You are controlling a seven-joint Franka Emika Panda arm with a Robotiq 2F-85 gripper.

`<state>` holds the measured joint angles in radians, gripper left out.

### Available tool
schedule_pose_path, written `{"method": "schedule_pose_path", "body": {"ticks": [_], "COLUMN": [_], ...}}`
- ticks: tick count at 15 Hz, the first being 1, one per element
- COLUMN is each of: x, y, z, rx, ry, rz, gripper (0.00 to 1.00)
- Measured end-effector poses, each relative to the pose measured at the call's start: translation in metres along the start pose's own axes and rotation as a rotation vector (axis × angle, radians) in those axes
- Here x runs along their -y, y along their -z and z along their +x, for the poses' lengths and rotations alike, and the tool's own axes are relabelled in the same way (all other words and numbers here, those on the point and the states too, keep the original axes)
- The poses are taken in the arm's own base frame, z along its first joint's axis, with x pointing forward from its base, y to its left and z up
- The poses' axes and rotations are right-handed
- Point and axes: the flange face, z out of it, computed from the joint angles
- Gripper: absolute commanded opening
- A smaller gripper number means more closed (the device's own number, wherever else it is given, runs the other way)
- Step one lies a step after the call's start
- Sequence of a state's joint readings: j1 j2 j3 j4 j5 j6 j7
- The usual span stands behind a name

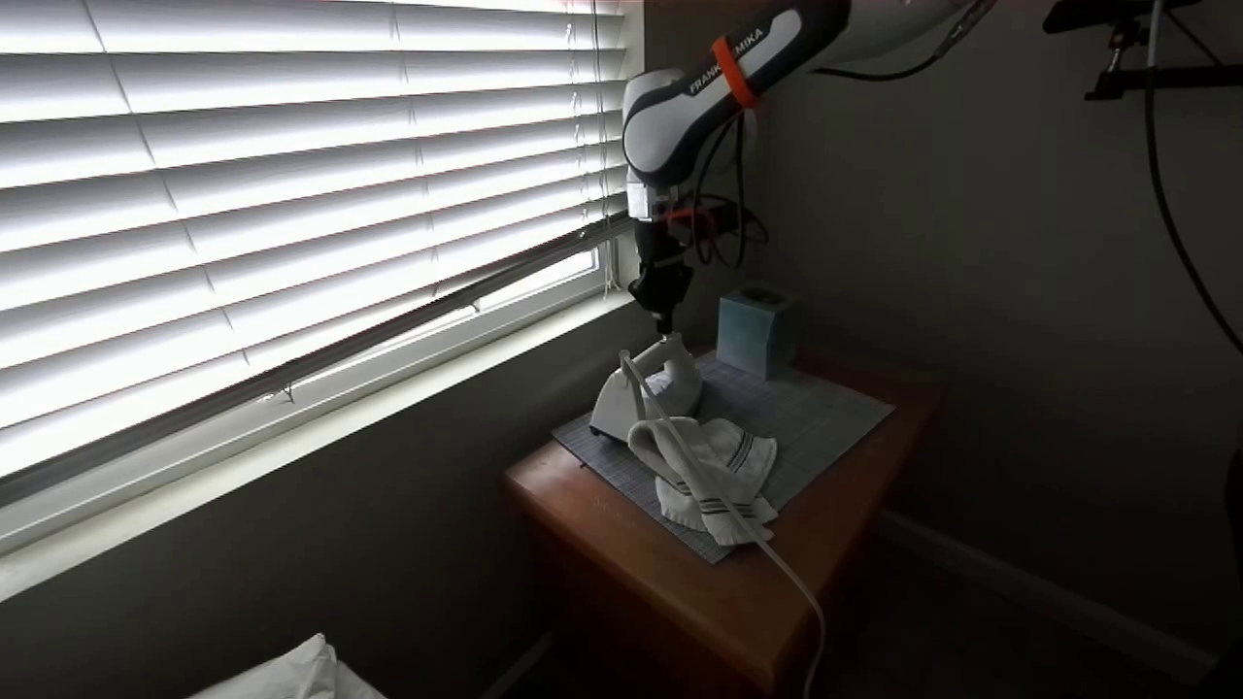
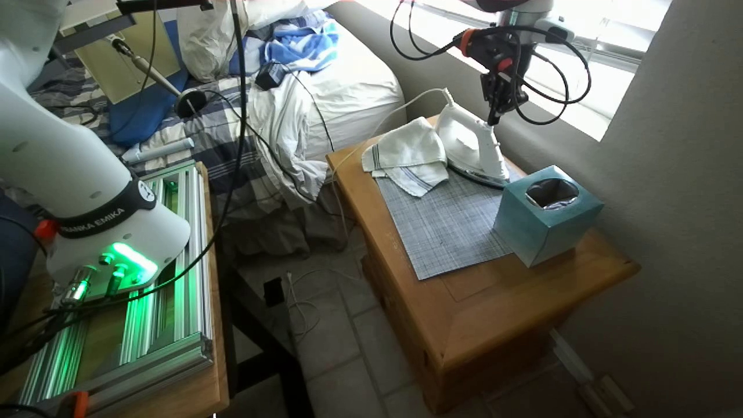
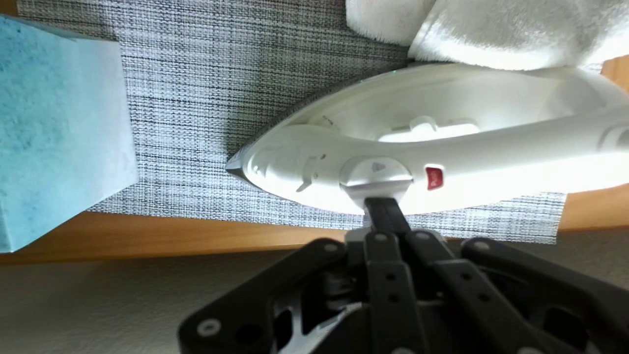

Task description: Press on the pressing iron

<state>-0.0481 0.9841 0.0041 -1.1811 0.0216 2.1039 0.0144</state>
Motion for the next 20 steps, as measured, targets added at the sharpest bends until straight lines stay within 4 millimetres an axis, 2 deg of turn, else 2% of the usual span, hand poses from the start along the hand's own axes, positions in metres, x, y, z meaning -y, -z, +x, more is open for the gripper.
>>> {"method": "schedule_pose_path", "body": {"ticks": [11,20], "x": [0.0,-0.006], "y": [-0.002,-0.017], "z": [0.009,0.012], "rx": [0.007,0.144], "ry": [-0.002,0.003], "rz": [0.002,0.12], "gripper": [0.0,0.0]}}
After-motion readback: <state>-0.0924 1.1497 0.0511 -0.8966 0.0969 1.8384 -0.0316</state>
